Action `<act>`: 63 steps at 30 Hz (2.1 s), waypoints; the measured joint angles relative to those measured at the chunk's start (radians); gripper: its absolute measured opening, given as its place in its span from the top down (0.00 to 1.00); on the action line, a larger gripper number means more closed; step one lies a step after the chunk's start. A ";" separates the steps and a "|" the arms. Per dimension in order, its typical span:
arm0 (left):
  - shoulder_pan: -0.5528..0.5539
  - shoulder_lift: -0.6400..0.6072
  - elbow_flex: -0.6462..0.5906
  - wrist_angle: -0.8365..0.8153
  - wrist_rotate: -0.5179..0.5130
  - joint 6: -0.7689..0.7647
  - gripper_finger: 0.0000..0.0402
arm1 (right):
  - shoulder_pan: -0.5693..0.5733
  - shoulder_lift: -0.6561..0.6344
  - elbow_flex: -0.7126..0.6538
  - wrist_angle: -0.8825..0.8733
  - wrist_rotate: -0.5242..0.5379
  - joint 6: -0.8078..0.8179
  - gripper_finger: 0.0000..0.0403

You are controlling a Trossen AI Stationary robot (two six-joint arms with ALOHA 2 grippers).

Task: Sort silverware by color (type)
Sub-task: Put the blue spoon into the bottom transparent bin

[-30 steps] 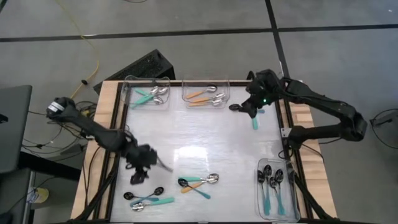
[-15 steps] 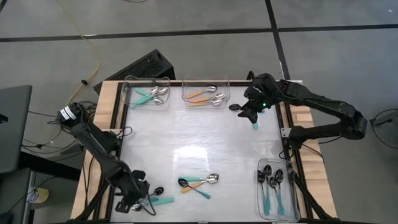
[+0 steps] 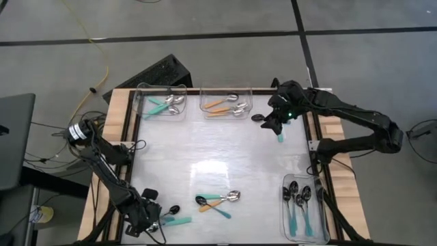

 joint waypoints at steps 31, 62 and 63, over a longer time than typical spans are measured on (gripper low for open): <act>0.525 -0.369 0.072 -0.252 -0.242 0.436 1.00 | 0.579 -0.017 0.001 0.252 0.255 0.342 0.41; 1.003 -0.303 0.073 0.455 0.693 0.172 1.00 | 0.692 0.381 0.100 0.876 0.333 -0.457 0.41; 1.003 -0.303 0.073 0.456 0.694 0.175 1.00 | 0.692 0.388 0.101 0.889 0.333 -0.457 0.41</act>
